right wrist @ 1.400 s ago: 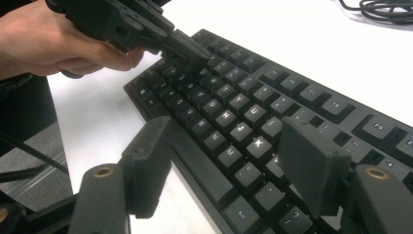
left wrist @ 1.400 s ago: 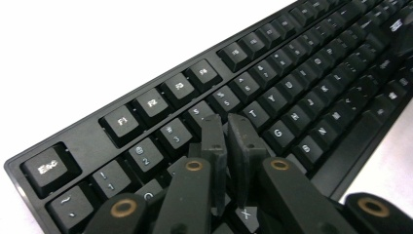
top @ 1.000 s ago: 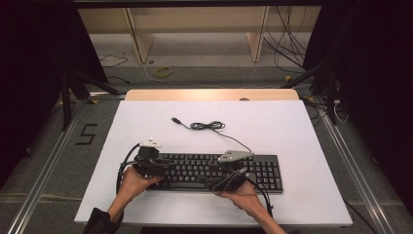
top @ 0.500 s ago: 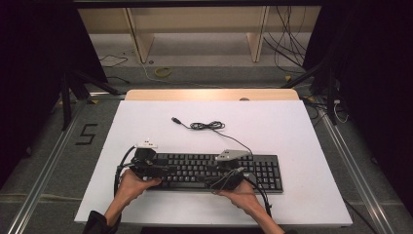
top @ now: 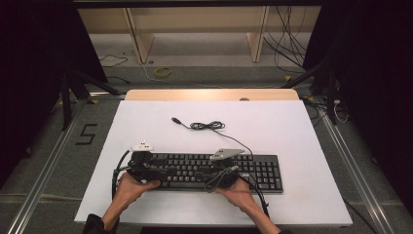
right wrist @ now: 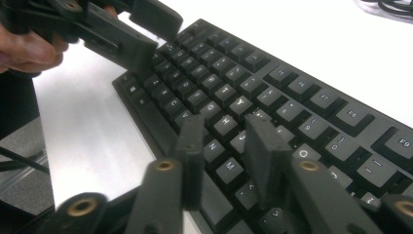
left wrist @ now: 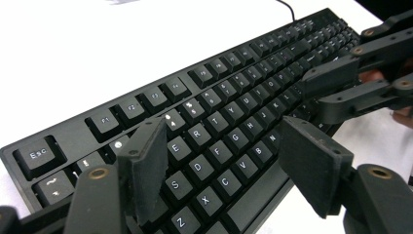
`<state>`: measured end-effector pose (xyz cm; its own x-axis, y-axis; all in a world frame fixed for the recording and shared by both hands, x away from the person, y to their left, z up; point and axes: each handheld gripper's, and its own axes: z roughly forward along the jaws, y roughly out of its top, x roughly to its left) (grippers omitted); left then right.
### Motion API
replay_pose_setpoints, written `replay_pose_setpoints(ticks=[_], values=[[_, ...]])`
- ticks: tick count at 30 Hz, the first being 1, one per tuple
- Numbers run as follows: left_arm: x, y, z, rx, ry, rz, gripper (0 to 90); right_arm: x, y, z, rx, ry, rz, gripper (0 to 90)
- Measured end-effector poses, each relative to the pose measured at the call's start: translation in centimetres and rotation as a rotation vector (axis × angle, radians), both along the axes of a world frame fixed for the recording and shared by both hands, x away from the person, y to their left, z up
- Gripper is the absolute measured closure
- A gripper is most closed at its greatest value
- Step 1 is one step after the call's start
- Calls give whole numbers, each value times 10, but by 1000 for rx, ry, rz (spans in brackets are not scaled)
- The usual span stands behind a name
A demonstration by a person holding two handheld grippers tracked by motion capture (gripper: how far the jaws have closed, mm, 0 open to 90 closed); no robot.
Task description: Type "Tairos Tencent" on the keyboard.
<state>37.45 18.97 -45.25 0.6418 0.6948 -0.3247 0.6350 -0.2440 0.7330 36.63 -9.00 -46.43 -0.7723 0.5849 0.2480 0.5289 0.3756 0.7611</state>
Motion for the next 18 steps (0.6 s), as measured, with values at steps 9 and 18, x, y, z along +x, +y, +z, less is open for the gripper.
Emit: replay_pose_setpoints(ticks=[9,18], values=[[-5,3,0,-11,-17,-5,331,2,6,-7,-50,-1,14,857],[-9,6,-1,-19,-25,-4,326,3,14,-12,-67,6,26,877]])
